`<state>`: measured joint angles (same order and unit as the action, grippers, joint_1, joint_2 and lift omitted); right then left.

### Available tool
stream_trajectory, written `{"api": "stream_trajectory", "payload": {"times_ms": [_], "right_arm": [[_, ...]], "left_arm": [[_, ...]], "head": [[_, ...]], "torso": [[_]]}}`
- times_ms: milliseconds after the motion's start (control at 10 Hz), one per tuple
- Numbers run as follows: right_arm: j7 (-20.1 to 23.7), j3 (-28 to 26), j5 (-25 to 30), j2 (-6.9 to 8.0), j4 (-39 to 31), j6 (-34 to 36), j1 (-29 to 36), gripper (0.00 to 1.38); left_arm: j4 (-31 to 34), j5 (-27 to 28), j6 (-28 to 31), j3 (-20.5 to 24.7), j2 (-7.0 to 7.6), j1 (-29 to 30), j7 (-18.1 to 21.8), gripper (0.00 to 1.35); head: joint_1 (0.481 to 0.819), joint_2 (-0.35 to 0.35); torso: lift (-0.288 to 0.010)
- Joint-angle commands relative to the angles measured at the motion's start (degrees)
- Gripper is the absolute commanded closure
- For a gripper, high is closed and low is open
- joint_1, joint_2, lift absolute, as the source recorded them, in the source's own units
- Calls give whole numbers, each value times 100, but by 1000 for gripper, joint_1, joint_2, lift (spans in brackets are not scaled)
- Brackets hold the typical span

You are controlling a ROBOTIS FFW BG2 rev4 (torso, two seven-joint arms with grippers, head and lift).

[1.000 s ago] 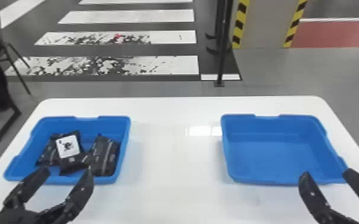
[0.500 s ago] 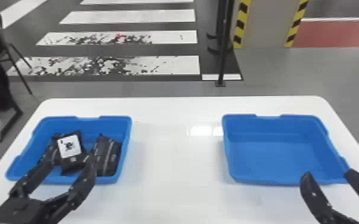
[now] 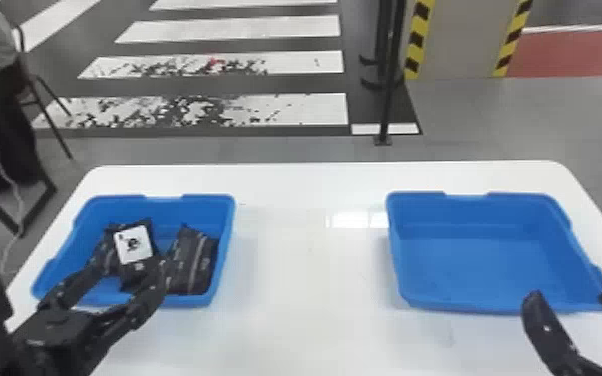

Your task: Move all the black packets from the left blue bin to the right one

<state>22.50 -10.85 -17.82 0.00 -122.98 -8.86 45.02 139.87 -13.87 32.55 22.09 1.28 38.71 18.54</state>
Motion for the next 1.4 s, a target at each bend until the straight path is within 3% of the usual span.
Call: {"api": "stream_trajectory", "payload": {"times_ms": [0, 200, 400, 600, 800, 1100, 1200, 1300], "right_arm": [[0, 0, -12, 5, 1, 0, -2, 136], [0, 23, -57, 5, 15, 0, 12, 136], [0, 23, -80, 5, 15, 0, 12, 136], [0, 34, -92, 5, 29, 0, 12, 136], [0, 46, -103, 5, 29, 0, -2, 136], [0, 69, -160, 5, 71, 0, -2, 136], [0, 69, -160, 5, 71, 0, -2, 136], [0, 69, -160, 5, 71, 0, -2, 136]], "left_arm": [[-199, -7, 429, -26, 136, -370, 0, 165], [-508, -53, 1019, -141, 329, -876, 27, 167], [-747, 130, 1680, -118, 382, -1355, 27, 179], [-1155, 96, 2215, -152, 532, -1917, 62, 179], [-1718, 62, 2721, -221, 707, -2508, 361, 183], [-2280, 50, 3325, -324, 760, -2958, 572, 197], [-2519, 39, 3283, -381, 769, -3098, 686, 262], [-2646, 4, 3255, -415, 795, -3183, 774, 530]], "head": [[695, 104], [695, 103], [695, 95], [695, 108], [695, 104], [695, 91], [695, 86], [695, 75]], "torso": [[-154], [-154], [-154], [-154], [-154], [-154], [-154], [-154]]}}
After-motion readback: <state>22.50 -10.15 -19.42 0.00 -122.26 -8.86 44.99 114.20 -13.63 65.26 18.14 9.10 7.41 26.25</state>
